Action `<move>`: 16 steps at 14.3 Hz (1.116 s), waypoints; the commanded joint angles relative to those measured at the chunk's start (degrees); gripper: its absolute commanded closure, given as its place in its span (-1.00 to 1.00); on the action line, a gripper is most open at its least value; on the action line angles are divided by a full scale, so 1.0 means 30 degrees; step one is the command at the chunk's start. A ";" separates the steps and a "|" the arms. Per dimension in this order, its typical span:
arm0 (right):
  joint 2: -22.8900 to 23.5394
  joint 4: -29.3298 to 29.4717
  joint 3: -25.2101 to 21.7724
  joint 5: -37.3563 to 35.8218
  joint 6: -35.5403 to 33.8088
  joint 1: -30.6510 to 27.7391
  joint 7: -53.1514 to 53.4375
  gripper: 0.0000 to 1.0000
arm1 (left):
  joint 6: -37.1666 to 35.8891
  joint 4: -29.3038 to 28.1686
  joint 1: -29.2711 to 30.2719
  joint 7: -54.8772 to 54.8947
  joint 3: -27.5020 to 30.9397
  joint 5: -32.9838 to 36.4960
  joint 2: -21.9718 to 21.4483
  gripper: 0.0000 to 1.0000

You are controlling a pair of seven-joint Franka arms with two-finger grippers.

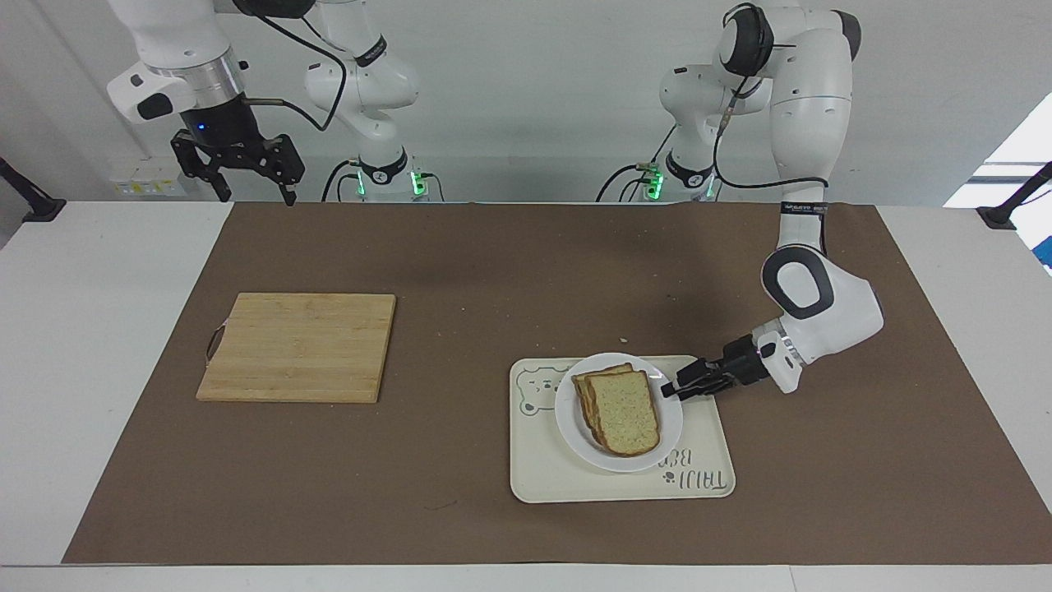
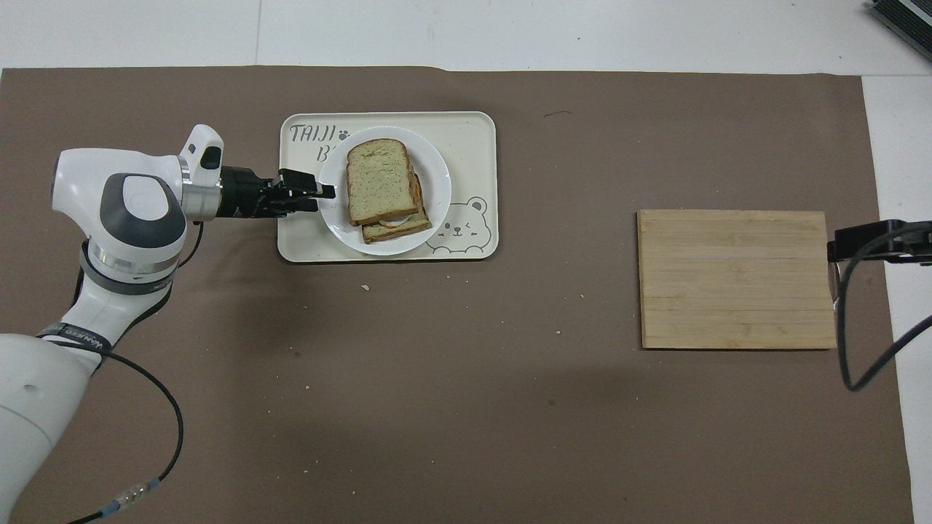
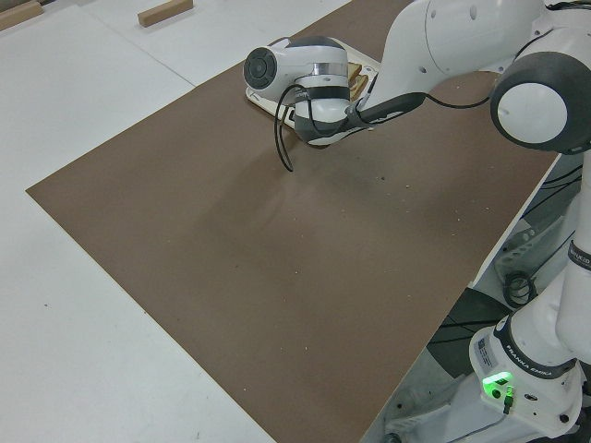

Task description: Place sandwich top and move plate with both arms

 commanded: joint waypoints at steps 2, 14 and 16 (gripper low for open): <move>0.0162 0.0315 -0.0040 -0.0145 -0.0001 0.0001 -0.0433 -1.00 | -0.0215 0.0401 -0.0169 -0.3414 0.0150 0.4001 -0.1943 -1.00; 0.0191 0.0315 -0.0040 -0.0145 0.0319 -0.0175 -0.0404 -1.00 | -0.8235 0.0721 0.0066 -0.8141 0.0209 1.9625 -0.9355 -1.00; 0.0191 0.0315 -0.0040 -0.0145 0.0380 -0.0204 -0.0433 -1.00 | -1.0662 0.2588 0.0037 -0.7995 0.0121 2.0651 -0.9361 -1.00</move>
